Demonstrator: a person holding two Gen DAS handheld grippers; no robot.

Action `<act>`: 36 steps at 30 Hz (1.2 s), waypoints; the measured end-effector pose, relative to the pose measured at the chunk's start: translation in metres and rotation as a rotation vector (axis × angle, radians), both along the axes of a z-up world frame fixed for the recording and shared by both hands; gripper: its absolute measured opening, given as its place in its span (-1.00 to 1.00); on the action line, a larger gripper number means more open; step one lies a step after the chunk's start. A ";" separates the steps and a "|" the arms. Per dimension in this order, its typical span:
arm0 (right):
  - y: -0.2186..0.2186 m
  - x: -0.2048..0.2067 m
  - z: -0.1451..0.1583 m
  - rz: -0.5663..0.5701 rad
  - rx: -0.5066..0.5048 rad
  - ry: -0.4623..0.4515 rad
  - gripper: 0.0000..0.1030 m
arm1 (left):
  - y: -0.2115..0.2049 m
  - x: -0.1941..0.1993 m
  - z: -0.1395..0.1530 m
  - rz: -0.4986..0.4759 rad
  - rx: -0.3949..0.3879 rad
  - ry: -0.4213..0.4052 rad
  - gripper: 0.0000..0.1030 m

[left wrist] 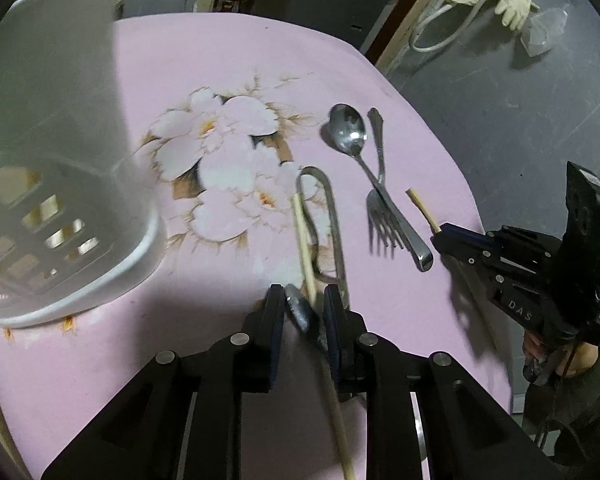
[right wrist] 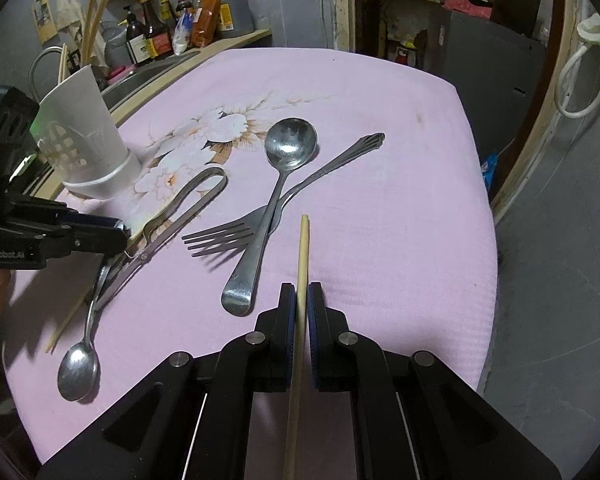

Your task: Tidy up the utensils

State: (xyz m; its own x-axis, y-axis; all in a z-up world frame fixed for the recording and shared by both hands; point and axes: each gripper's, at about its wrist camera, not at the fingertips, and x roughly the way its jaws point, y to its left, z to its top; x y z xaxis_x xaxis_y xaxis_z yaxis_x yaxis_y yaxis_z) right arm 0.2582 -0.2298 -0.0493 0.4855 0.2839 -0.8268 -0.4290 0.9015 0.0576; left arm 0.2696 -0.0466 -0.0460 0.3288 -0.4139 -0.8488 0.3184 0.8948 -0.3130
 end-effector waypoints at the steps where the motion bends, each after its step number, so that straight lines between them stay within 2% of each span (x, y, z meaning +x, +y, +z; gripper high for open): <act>1: 0.000 -0.001 0.000 0.002 -0.002 -0.004 -0.92 | -0.005 0.000 0.000 -0.011 0.004 -0.004 -0.68; 5: -0.004 -0.002 -0.001 -0.001 0.008 -0.004 -0.93 | -0.024 0.000 -0.007 -0.058 -0.006 0.015 -0.69; 9: -0.011 -0.004 0.000 -0.011 0.024 0.003 -0.95 | -0.038 -0.003 -0.008 -0.086 0.012 -0.006 -0.69; 13: -0.015 -0.007 0.001 -0.018 0.030 0.003 -0.95 | -0.022 -0.003 -0.007 -0.061 -0.031 0.011 -0.69; 16: -0.016 -0.007 0.000 -0.022 0.041 0.005 -0.95 | -0.012 -0.007 -0.009 -0.060 -0.028 0.011 -0.69; 21: -0.016 -0.006 0.000 -0.025 0.047 0.009 -0.94 | 0.003 -0.020 -0.007 -0.066 -0.089 0.025 -0.69; 26: -0.015 -0.007 -0.001 -0.028 0.051 0.009 -0.92 | 0.018 -0.037 0.000 -0.061 -0.098 0.012 -0.69; 31: -0.017 -0.006 -0.001 -0.035 0.066 0.017 -0.91 | 0.024 -0.051 0.004 -0.062 -0.085 0.004 -0.69; 36: -0.016 -0.006 0.000 -0.028 0.052 0.013 -0.91 | 0.008 -0.058 0.004 -0.101 0.002 -0.015 -0.69</act>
State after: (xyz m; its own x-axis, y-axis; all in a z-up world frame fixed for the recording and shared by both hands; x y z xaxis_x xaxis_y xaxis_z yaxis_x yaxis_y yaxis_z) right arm 0.2517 -0.2455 -0.0494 0.4830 0.3126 -0.8179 -0.4022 0.9089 0.1099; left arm 0.2113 -0.0381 -0.0416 0.2982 -0.4441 -0.8449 0.4119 0.8584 -0.3058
